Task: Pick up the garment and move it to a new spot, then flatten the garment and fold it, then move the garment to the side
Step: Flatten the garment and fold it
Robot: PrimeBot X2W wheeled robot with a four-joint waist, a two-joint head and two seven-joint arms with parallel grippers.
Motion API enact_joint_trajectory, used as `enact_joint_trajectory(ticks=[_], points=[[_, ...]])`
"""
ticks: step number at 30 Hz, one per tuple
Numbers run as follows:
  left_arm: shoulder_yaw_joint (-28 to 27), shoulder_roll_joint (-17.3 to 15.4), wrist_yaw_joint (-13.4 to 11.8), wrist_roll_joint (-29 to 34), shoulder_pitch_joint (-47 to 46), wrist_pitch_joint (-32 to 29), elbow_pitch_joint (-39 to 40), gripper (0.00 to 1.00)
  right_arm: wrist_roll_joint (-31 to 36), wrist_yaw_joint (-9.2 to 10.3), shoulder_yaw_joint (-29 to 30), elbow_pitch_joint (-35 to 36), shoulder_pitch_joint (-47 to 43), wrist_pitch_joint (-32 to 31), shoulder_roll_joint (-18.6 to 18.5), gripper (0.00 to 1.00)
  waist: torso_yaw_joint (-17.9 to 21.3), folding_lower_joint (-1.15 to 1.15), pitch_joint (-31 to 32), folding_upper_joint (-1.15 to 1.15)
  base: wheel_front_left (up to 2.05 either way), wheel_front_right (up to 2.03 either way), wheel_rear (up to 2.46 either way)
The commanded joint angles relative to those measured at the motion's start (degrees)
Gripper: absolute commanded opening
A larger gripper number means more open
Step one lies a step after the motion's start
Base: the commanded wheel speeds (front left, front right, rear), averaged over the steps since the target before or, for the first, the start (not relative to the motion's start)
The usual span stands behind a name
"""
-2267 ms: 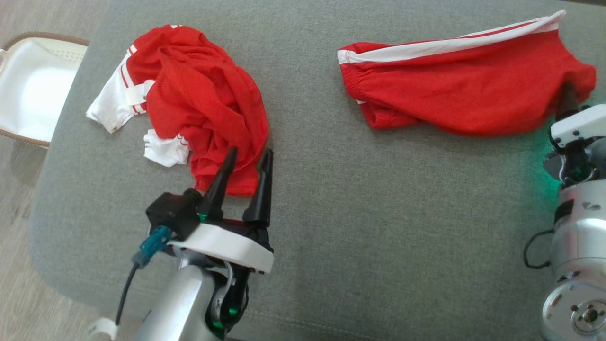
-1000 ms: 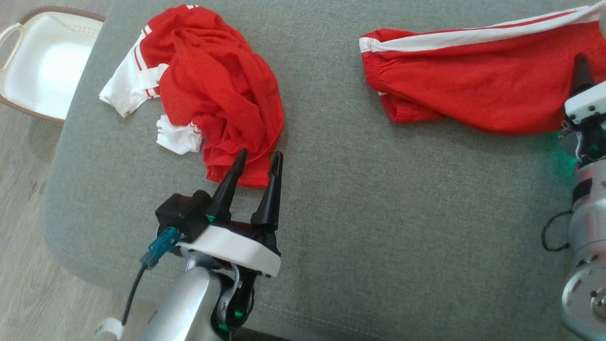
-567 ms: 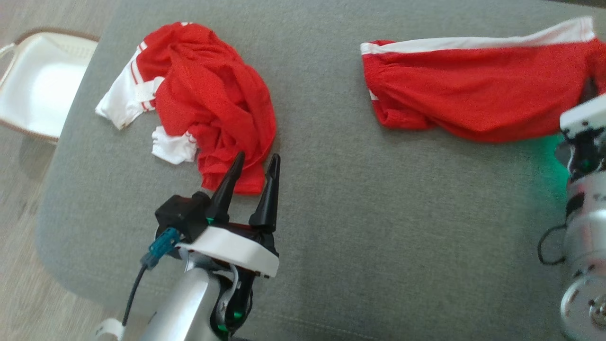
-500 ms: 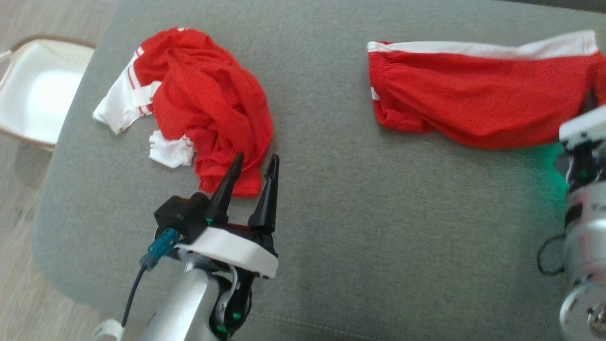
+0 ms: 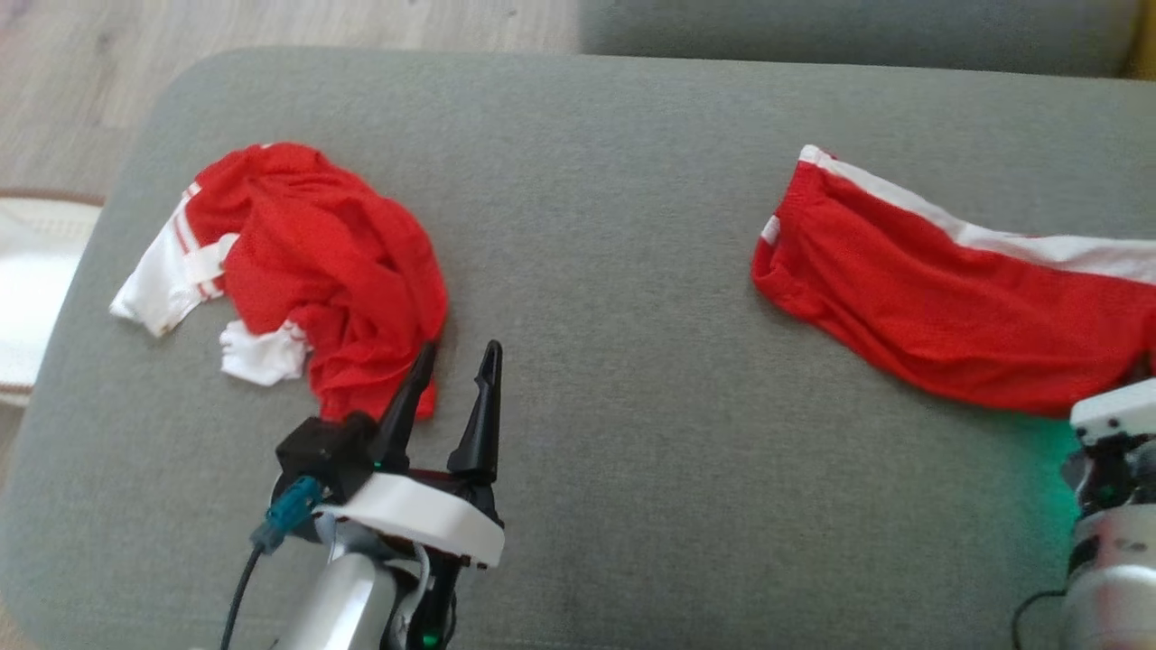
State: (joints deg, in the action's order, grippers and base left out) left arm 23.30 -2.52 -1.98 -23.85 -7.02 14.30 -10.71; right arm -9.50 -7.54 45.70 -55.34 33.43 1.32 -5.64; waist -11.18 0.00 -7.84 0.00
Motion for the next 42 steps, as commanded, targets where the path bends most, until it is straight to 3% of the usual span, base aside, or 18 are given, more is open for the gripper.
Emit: enact_joint_trajectory(ticks=[1,10,22,27,42], points=[[-2.08,-0.36,0.03,0.57,-1.12,0.70,1.92,1.00,0.36,0.05,-0.94,2.66,1.51,0.18,0.63,0.00,1.10,0.00,0.58,0.00,0.00,0.00,0.00],[-2.09,-0.36,0.84,1.37,-1.51,0.70,1.29,1.00,-1.42,0.05,-5.68,7.01,2.89,1.34,2.56,0.00,1.33,0.00,0.45,0.00,0.00,0.00,0.00],[-2.24,-0.36,1.17,1.82,-0.87,0.70,0.01,1.00,-20.12,0.05,-33.23,9.29,2.11,3.92,2.75,0.00,-1.65,0.00,2.98,0.00,0.00,0.00,0.00],[-1.97,-0.36,1.05,1.80,-0.52,0.70,0.01,1.00,-24.01,0.05,-40.40,10.57,0.34,4.54,2.75,0.00,-3.49,0.00,3.33,0.00,0.00,0.00,0.00],[-1.47,-0.36,0.63,1.27,-0.58,0.70,0.67,1.00,-22.54,0.05,-46.96,5.72,2.07,6.09,1.82,0.00,-6.55,0.00,0.36,0.00,0.00,0.00,0.00]])
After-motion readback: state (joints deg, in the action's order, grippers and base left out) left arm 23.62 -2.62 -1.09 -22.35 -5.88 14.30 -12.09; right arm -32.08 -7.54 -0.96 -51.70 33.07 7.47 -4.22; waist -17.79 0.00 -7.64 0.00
